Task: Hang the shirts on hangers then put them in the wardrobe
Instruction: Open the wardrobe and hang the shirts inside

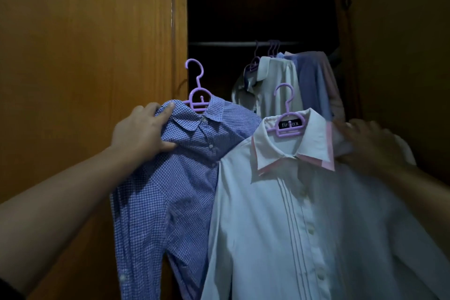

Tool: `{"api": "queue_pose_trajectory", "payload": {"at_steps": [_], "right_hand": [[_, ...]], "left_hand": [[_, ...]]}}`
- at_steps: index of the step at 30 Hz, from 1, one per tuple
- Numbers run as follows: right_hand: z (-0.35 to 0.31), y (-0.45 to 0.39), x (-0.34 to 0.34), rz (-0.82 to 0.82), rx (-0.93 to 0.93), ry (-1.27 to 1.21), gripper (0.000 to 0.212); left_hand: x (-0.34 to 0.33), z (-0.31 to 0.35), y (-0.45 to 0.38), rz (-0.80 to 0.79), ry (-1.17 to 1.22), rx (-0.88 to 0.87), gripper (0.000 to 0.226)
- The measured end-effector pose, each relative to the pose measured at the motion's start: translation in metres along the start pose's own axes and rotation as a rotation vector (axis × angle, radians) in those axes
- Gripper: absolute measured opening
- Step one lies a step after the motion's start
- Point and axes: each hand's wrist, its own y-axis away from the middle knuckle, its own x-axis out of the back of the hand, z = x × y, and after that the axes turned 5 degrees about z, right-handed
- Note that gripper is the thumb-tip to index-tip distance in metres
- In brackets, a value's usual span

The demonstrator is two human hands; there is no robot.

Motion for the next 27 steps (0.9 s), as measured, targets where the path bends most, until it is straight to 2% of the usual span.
{"api": "queue_pose_trajectory", "payload": {"at_steps": [7, 16, 22, 27], "right_hand": [[-0.01, -0.065, -0.016, -0.022, -0.051, 0.121, 0.095], [-0.051, -0.132, -0.028, 0.045, -0.2, 0.119, 0.076], [-0.078, -0.174, -0.04, 0.142, -0.189, 0.099, 0.048], [-0.09, -0.207, -0.052, 0.191, -0.137, 0.158, 0.049]], "left_hand": [[-0.001, 0.003, -0.014, 0.017, -0.069, 0.004, 0.097], [0.003, -0.002, -0.031, 0.016, -0.131, 0.053, 0.096], [0.003, 0.008, -0.046, 0.007, -0.126, -0.003, 0.097], [0.0, 0.014, -0.054, -0.046, -0.153, -0.058, 0.1]]}}
